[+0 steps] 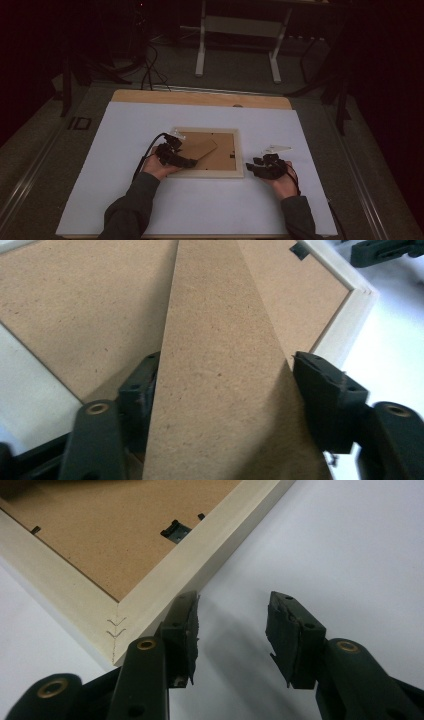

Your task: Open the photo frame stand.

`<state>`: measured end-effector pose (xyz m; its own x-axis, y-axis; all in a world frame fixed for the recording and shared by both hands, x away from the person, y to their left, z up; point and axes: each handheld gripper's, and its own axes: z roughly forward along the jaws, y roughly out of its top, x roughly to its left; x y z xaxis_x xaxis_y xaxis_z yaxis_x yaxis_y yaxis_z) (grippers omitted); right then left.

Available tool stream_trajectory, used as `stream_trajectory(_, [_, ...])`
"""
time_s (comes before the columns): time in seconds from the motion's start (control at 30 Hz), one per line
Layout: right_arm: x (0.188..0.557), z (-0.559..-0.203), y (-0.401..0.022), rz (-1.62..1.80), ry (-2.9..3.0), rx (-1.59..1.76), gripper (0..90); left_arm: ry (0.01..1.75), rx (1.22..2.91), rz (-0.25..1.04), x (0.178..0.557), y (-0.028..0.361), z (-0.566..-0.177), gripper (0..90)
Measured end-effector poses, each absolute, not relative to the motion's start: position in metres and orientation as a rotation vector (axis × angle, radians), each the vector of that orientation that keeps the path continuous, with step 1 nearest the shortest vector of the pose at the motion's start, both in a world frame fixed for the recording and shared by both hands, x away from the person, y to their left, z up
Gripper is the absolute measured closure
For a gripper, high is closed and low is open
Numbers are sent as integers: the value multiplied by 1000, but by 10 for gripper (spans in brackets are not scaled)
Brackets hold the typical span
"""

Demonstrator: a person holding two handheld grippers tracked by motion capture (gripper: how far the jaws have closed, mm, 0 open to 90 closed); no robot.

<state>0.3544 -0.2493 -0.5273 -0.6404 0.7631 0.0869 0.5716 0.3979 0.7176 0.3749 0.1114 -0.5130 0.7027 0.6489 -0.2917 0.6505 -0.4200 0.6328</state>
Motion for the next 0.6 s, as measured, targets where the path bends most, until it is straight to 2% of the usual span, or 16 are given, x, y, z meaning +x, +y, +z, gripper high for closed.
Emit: stream_trajectory(0.6, [354,-528,-248,1084,2403,1178,551,964,2185,80,369,108,-514,358])
